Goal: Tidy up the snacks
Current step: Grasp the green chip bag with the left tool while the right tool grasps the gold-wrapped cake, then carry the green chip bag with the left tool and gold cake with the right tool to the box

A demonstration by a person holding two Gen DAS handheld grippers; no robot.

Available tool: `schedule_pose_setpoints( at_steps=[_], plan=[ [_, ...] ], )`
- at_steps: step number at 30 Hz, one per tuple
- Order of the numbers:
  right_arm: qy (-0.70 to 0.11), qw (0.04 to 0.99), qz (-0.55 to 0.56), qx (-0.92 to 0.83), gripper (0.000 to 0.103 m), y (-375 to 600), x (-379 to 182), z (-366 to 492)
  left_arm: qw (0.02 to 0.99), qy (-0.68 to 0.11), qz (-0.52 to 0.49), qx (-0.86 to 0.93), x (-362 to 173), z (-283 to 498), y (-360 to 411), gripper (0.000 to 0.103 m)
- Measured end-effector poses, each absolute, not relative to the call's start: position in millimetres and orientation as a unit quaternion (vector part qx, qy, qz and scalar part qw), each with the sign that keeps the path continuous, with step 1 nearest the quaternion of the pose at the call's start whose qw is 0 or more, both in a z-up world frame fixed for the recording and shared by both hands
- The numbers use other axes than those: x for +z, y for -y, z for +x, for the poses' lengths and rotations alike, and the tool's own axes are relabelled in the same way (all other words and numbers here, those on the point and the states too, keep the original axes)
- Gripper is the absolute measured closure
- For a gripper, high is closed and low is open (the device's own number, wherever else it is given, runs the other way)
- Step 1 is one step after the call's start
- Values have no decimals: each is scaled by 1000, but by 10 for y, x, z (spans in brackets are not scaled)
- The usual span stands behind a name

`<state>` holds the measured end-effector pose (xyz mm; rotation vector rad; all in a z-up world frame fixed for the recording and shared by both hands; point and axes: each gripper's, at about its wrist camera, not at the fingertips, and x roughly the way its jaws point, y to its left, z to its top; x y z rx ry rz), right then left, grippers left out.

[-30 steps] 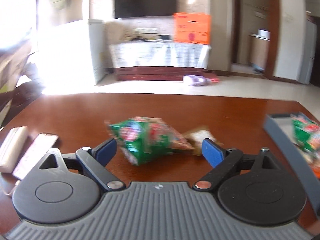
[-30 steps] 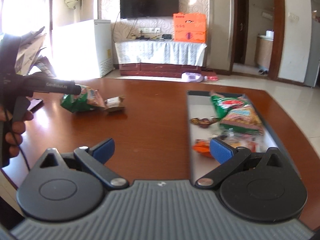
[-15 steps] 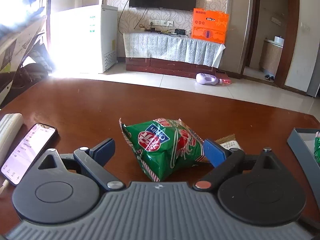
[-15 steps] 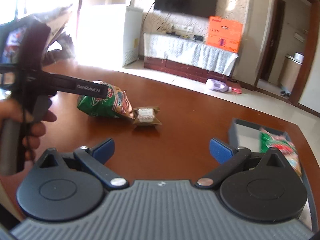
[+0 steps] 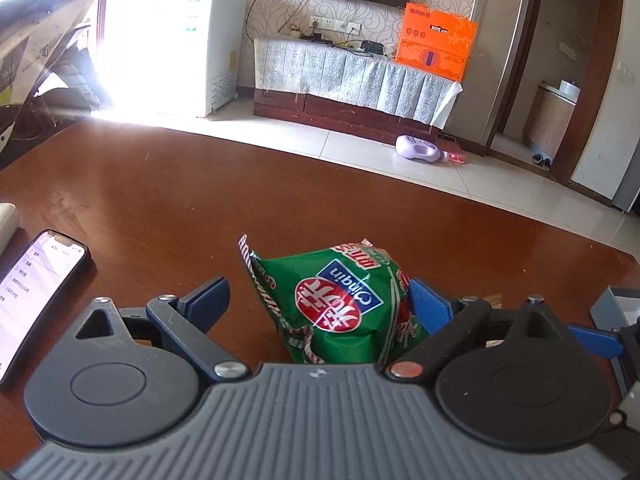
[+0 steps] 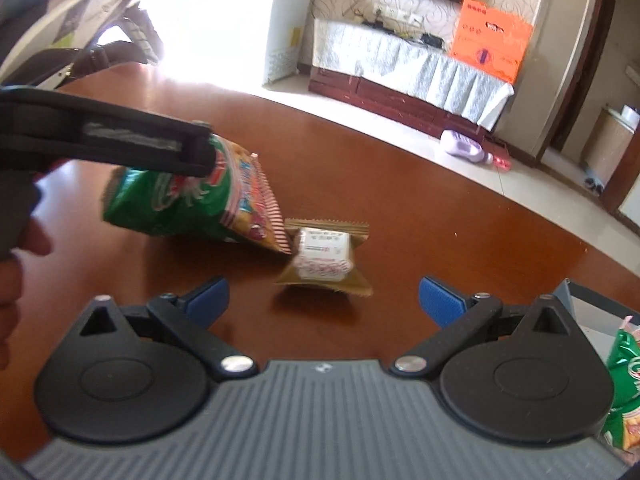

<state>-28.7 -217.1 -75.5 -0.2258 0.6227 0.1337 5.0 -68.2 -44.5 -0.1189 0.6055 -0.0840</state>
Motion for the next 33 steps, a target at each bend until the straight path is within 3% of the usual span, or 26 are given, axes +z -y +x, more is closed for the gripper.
schedule_pose_setpoints(
  at_steps=[11,12,13,15,16,17,20,25,27,33],
  plan=[
    [-347,933,-80,56,0,2209,-841,124,933,-333,-119,-62,-568,279,463,4],
    [-349,932,-75,61,6,2213,-839,114,931,-337,-123,-65,-605,288,450,4],
    [-352,931,-59,76,24,2239,-828,90,928,-342,-127,-72,-629,311,449,5],
    [-355,929,-35,99,45,2271,-807,54,925,-347,-135,-81,-679,347,448,8],
    [-356,928,-40,99,45,2255,-797,39,923,-346,-142,-91,-683,353,445,23],
    [-356,928,-49,98,45,2233,-792,19,921,-344,-152,-102,-675,353,445,30],
    [-357,927,-57,99,48,2219,-768,-65,925,-339,-139,-103,-639,334,499,37],
    [-348,932,-41,99,52,2299,-673,-319,932,-330,-118,-95,-577,282,590,40],
    [-350,930,-46,98,61,2333,-655,-362,935,-327,-110,-87,-570,231,628,41],
    [-370,924,-53,84,60,2395,-710,-532,937,-326,-96,-85,-542,104,718,41]
  ],
)
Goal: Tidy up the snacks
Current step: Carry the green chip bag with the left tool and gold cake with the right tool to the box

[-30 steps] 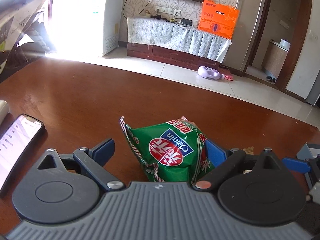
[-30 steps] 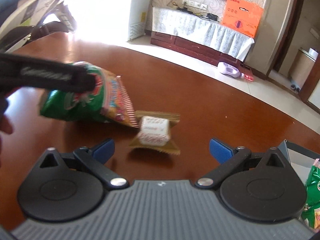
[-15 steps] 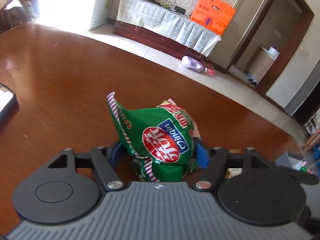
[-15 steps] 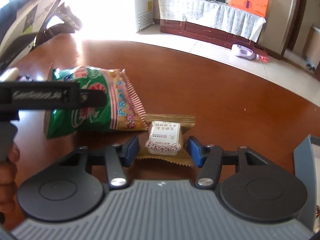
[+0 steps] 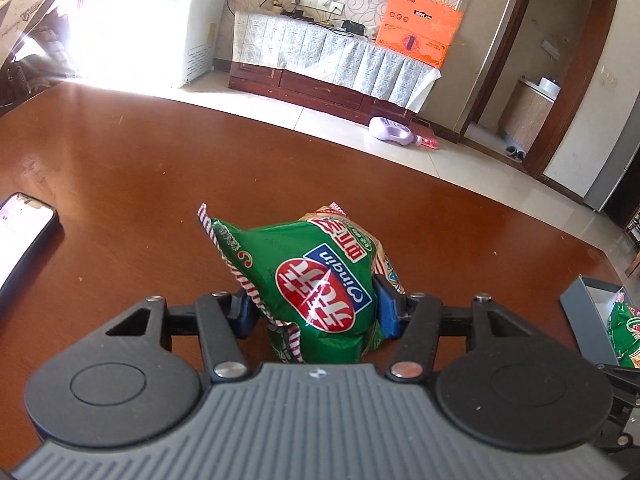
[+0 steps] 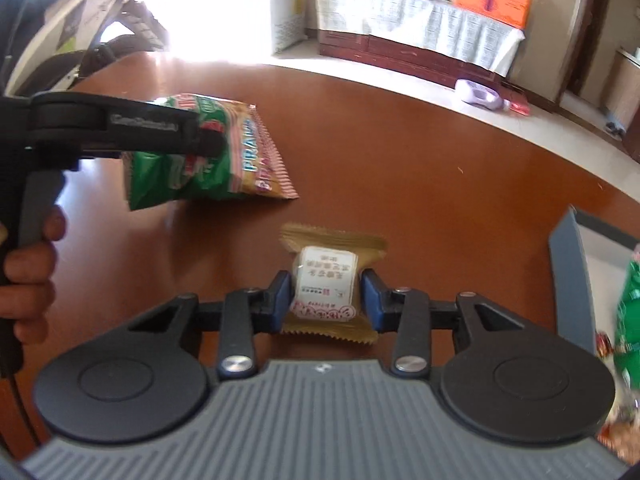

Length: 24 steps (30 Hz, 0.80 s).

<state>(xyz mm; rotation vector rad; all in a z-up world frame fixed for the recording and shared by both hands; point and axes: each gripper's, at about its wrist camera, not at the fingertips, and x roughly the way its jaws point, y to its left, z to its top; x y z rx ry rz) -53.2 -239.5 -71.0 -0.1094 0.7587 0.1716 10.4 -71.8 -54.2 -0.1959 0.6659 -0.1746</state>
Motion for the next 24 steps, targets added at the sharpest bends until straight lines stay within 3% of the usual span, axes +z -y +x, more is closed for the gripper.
schedule_pose_setpoints(
  at_steps=[4,6,7,10,24],
  plan=[
    [-384,919,-45,78,49,2424,-726,-457,937,-325,-94,-86,-560,84,696,41],
    [-387,917,-50,82,50,2401,-723,-409,938,-323,-90,-85,-564,80,691,41],
    [-390,915,-51,86,56,2391,-718,-395,939,-322,-90,-84,-559,79,684,41],
    [-380,918,-74,91,61,2351,-689,-467,938,-322,-90,-89,-547,47,716,42],
    [-307,949,-17,74,61,2703,-378,-1384,956,-272,-46,-97,-383,-607,987,43]
  ],
)
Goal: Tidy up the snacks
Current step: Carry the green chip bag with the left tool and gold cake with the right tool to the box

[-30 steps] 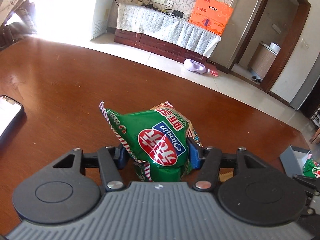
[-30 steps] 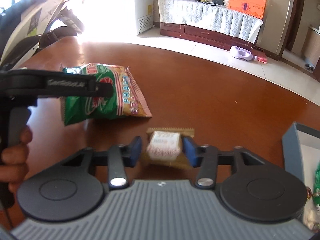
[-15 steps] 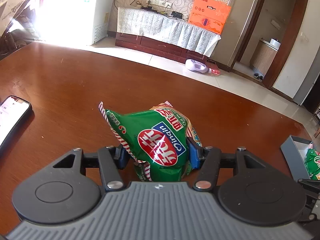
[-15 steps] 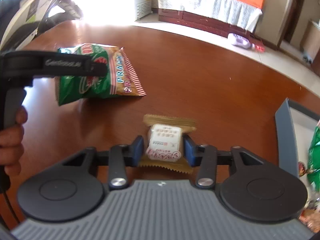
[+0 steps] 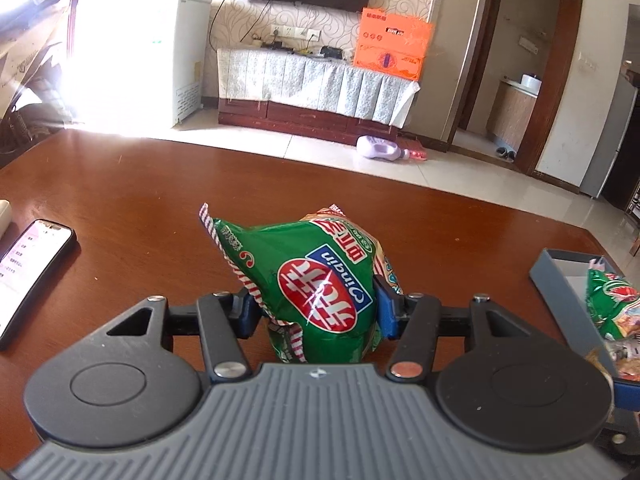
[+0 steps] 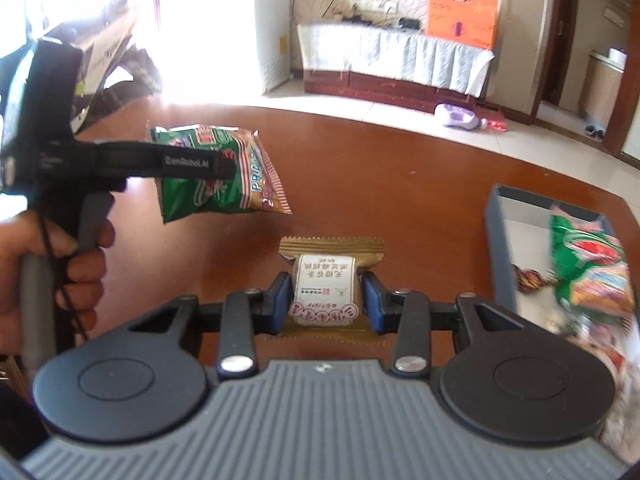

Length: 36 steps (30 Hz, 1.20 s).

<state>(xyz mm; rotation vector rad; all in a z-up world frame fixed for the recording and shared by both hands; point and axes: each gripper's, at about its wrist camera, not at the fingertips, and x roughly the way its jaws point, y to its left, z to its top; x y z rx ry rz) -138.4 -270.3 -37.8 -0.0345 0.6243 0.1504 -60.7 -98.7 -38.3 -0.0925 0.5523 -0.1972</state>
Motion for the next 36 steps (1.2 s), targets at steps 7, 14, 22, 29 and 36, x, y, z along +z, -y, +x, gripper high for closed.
schedule_pose_setpoints(
  at_steps=[7,14,22,29,36],
  plan=[
    [-274,960,-1,53,61,2908,-290,-1890,962,-247,-12,-112,-278,-1066,1364,42],
    [-256,966,20,36,61,3144,-334,-2198,962,-240,8,-132,-217,-1451,1719,42],
    [-245,968,49,8,61,3445,-424,-2450,958,-233,37,-165,-165,-1646,2242,42],
    [-238,970,50,-16,61,3660,-402,-2555,952,-228,62,-194,-137,-1623,2696,42],
    [-229,971,58,-39,61,3824,-419,-2672,950,-222,77,-207,-145,-1675,2956,42]
  ],
)
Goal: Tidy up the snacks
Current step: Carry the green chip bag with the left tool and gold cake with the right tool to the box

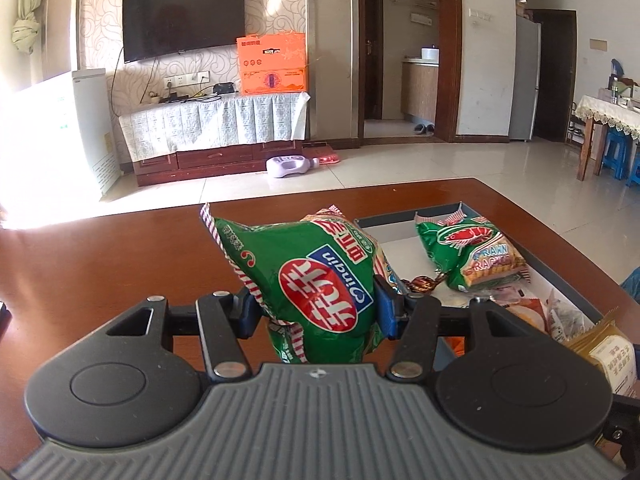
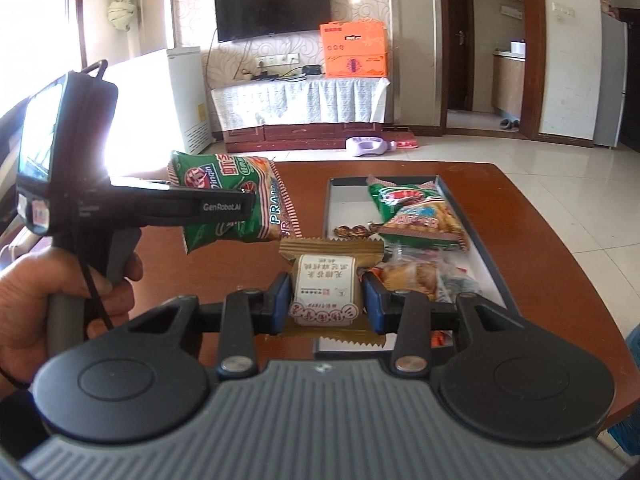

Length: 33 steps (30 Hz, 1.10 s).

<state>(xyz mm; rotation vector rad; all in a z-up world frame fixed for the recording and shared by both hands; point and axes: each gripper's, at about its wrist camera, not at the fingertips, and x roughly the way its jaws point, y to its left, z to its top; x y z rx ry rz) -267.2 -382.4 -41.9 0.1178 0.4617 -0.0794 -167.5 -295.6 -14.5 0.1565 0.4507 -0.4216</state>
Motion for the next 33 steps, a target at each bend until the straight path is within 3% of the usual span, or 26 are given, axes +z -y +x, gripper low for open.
schedule_pose_setpoints(
  at_steps=[33],
  plan=[
    [-191,972,110,-87,61,4124,-608,-2768,935,-219,64,-271,-184,-1622,3458,42]
  ],
)
